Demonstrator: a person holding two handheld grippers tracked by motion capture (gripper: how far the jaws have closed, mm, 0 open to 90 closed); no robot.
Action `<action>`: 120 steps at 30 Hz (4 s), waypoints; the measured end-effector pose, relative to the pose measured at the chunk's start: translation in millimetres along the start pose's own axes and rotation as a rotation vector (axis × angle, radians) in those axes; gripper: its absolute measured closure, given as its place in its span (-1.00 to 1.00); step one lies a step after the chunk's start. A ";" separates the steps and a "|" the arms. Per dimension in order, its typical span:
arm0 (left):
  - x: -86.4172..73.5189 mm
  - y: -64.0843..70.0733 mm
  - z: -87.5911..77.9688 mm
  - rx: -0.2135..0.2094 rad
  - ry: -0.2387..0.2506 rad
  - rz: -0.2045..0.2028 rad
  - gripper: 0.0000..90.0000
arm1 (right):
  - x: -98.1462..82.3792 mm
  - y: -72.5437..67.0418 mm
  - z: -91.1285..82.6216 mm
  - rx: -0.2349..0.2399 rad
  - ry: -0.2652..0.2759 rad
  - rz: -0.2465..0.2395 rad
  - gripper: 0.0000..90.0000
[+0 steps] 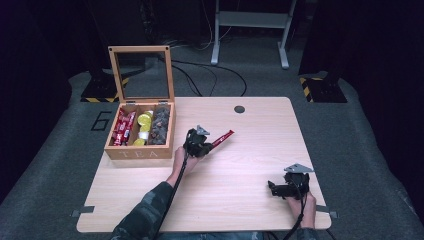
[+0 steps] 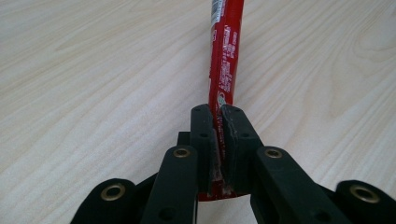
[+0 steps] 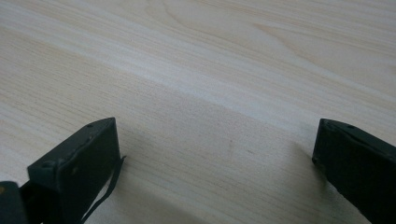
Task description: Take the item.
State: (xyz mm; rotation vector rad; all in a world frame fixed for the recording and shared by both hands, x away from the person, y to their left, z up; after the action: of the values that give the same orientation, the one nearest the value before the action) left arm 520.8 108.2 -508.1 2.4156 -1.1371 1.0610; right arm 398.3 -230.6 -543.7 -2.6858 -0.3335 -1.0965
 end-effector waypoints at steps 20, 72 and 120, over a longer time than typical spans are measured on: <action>0.2 3.8 6.3 -0.015 -0.017 -0.002 0.56 | 0.0 0.0 0.1 -0.002 0.002 0.000 -1.00; -74.3 13.3 -127.0 0.060 0.073 0.021 -0.76 | -0.2 -0.2 0.0 -0.004 0.004 0.000 -0.99; -234.1 -39.8 -182.7 0.335 -0.023 -0.247 -0.93 | 0.4 -0.3 0.5 -0.006 0.003 -0.004 -1.00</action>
State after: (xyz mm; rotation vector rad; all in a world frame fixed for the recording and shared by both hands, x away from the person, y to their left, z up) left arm 359.1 357.6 -545.8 2.7383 -0.6848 1.2225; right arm 398.8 -230.1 -543.7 -2.6893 -0.3359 -1.1038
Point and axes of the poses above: each handheld gripper's, and its own axes: z roughly forward along the jaws, x roughly out of its top, y roughly to its right, the point moved 2 cm from there along z, roughly forward along the jaws, and after that the axes turned 9 degrees about z, right-handed, at the moved point
